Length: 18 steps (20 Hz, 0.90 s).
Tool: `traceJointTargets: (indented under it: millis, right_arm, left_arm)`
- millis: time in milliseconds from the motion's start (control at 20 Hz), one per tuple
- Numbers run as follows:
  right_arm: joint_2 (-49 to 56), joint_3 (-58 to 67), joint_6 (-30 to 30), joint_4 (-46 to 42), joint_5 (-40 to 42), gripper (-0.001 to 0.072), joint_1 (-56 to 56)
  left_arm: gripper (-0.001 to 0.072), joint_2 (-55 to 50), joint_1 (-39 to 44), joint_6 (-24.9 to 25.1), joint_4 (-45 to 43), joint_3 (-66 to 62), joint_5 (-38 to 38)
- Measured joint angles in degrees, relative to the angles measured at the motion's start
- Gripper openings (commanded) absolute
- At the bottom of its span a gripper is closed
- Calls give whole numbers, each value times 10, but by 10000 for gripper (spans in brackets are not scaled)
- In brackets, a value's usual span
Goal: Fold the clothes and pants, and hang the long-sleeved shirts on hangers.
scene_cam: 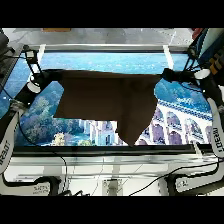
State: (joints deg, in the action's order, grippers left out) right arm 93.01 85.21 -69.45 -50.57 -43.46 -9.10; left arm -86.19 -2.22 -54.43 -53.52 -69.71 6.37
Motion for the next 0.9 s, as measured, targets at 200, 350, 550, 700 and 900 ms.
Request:
traceJointTargets:
  millis: [200, 350, 550, 700, 900]
  right_arm:
    - [40, -1, 0, -33, 14, 10, 23]
    - [52, -1, -1, -38, 56, 10, 38]
    - [59, -1, -1, -43, 155, 10, 67]
    - [67, -1, -2, -47, 221, 10, 90]
    - [88, -1, -2, -49, 252, 10, 110]
  left_arm:
    - [14, -35, -7, 0, 0, 0, -46]
    - [14, -51, -8, 0, 0, 0, -122]
    - [14, -83, -5, 0, -13, -1, -208]
    - [14, -119, -1, -1, -55, -6, -247]
    - [14, -155, 2, -2, -93, -9, -262]
